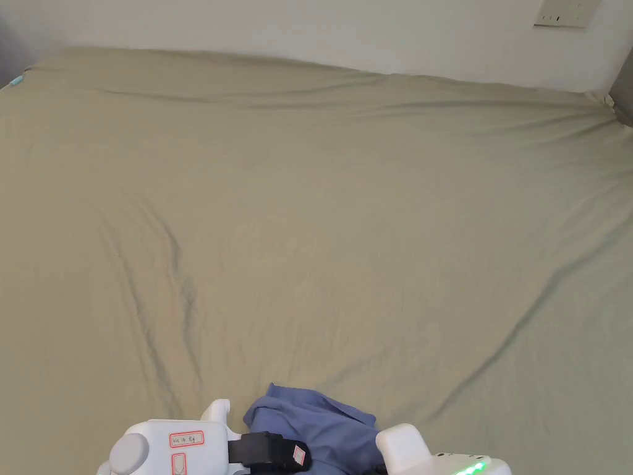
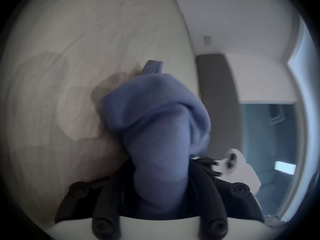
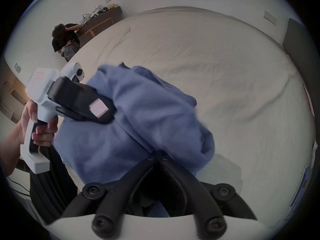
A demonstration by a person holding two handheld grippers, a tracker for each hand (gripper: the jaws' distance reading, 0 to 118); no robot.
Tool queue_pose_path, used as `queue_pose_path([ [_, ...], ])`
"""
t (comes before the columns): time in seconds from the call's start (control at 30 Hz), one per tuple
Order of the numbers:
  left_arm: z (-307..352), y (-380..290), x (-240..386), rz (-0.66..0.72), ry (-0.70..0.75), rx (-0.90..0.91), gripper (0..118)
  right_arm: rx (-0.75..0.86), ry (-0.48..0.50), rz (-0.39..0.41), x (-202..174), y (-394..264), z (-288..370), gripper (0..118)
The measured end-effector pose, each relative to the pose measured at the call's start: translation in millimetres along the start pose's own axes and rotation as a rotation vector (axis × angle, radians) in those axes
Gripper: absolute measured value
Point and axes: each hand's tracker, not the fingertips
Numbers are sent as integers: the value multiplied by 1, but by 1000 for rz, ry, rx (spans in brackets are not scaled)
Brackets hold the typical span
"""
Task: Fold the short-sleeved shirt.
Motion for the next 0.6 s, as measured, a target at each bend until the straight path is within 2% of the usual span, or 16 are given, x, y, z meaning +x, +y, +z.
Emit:
queue_pose_path([
  [0.03, 5, 1, 3, 17, -70, 7, 25, 7, -24, 20, -4, 0, 1, 1],
  [0.13, 7, 0, 32, -170, 131, 27, 25, 12, -63, 57, -13, 1, 9, 1],
  [0.2, 7, -5, 54, -299, 273, 28, 25, 50, -67, 43, -10, 5, 22, 1],
  [0.27, 8, -12, 72, -392, 352, 39, 25, 139, -80, -12, -3, 12, 44, 1],
  [0.37, 8, -23, 88, -473, 435, 56, 25, 265, -192, -37, 1, 25, 84, 1],
  [0.5, 17, -35, 104, -602, 553, 131, 25, 419, -317, 2, 0, 37, 132, 1],
  [0.6, 32, -36, 106, -604, 590, 146, 25, 512, -386, 21, -5, 43, 159, 1],
])
